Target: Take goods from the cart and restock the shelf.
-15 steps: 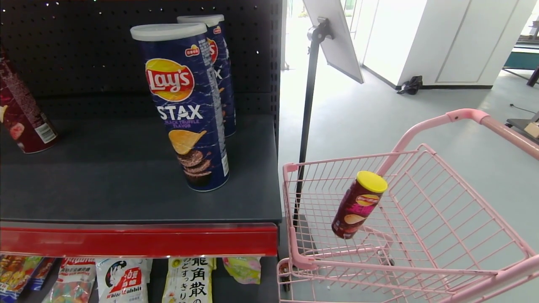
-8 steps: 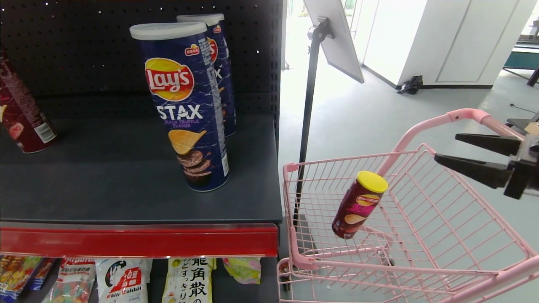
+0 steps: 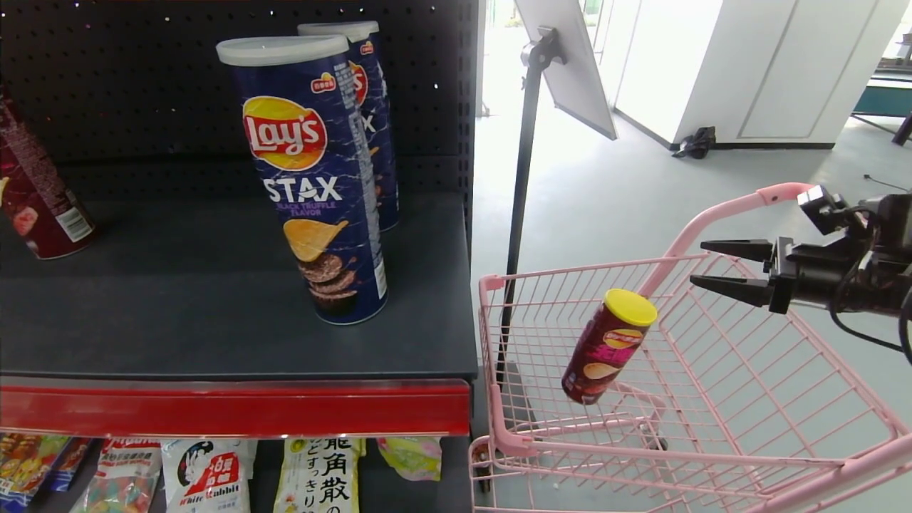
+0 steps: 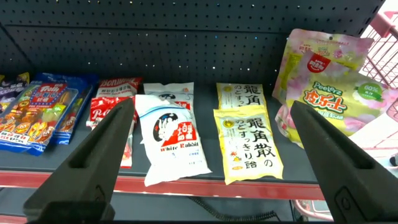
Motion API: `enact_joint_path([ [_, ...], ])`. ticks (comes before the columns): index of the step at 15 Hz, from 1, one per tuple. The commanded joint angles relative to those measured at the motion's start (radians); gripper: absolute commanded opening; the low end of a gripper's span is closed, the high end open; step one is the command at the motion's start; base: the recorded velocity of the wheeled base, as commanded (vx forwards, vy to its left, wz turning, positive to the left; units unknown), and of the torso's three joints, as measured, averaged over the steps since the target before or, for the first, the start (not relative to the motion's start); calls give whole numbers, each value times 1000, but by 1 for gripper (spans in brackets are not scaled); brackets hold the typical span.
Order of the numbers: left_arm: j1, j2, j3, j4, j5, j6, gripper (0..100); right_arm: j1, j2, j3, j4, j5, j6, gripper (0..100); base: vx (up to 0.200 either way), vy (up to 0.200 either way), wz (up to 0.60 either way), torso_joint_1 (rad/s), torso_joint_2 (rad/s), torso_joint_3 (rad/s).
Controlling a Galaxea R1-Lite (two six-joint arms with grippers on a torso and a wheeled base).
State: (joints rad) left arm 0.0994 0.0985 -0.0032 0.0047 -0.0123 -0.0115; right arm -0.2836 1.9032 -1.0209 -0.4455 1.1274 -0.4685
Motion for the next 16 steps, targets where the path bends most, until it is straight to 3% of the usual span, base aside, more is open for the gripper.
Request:
enact_joint_path([
  [1, 0, 1, 0, 0, 0, -1, 100, -42, 145, -45, 2, 11, -28, 100, 0, 0, 0, 0, 0, 0],
  [7, 0, 1, 0, 0, 0, -1, 100, -78, 177, 53, 5, 55, -94, 100, 0, 0, 0, 0, 0, 0],
  [10, 0, 1, 0, 0, 0, -1, 100, -42, 177, 116, 5, 57, -165, 100, 0, 0, 0, 0, 0, 0],
  [16, 0, 1, 0, 0, 0, -1, 100, 29, 198, 122, 5, 54, -163, 100, 0, 0, 0, 0, 0, 0],
])
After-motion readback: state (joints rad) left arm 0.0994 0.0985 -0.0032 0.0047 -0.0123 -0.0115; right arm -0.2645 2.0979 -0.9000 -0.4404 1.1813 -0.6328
